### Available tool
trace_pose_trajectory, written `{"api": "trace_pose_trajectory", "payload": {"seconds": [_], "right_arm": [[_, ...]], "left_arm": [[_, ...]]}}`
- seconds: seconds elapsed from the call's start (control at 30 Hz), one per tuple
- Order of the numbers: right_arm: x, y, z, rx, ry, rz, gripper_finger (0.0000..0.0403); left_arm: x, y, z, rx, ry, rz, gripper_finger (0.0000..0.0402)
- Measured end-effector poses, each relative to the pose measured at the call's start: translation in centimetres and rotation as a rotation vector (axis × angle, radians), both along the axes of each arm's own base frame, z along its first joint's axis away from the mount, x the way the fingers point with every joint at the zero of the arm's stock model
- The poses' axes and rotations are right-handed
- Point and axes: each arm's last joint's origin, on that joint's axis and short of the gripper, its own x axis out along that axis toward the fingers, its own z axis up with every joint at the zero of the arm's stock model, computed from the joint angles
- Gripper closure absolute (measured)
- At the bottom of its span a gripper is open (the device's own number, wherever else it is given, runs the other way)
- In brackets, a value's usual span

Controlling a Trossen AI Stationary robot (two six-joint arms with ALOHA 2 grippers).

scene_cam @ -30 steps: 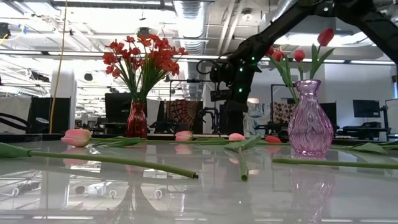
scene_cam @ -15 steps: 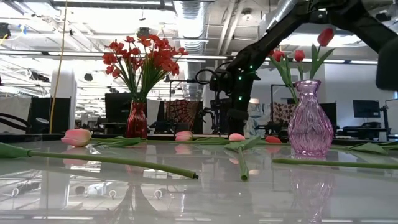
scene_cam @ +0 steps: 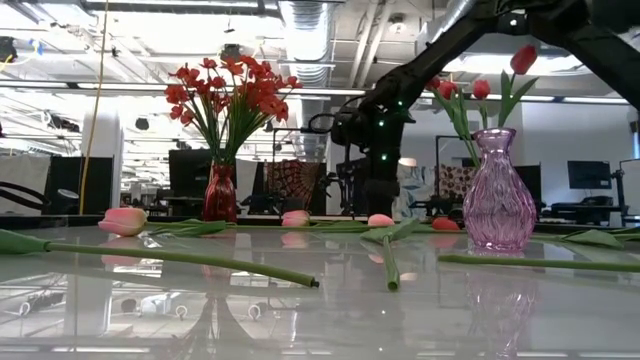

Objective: Sort flowers into vase by color
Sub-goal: Put the red tulip into the transparent flower vase

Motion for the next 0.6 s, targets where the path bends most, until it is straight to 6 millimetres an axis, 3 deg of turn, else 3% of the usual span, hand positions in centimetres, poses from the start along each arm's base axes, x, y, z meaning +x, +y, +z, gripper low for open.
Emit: {"api": "trace_pose_trajectory", "payload": {"seconds": [0.2, 0.43, 0.6], "right_arm": [[1.6, 0.6, 2.0, -0.229, 0.076, -0.007, 0.0378], [4.0, 4.4, 4.8, -0.225, 0.073, 0.076, 0.0385], [4.3, 7.5, 6.2, -0.175, 0.132, 0.057, 0.0384]], "left_arm": [[0.0, -0.1, 0.0, -0.021, -0.001, -0.035, 0.0237], [0.0, -0.1, -0.1, -0.02, 0.005, -0.034, 0.0237], [0.0, -0.1, 0.0, -0.02, -0.002, -0.034, 0.0237]]}}
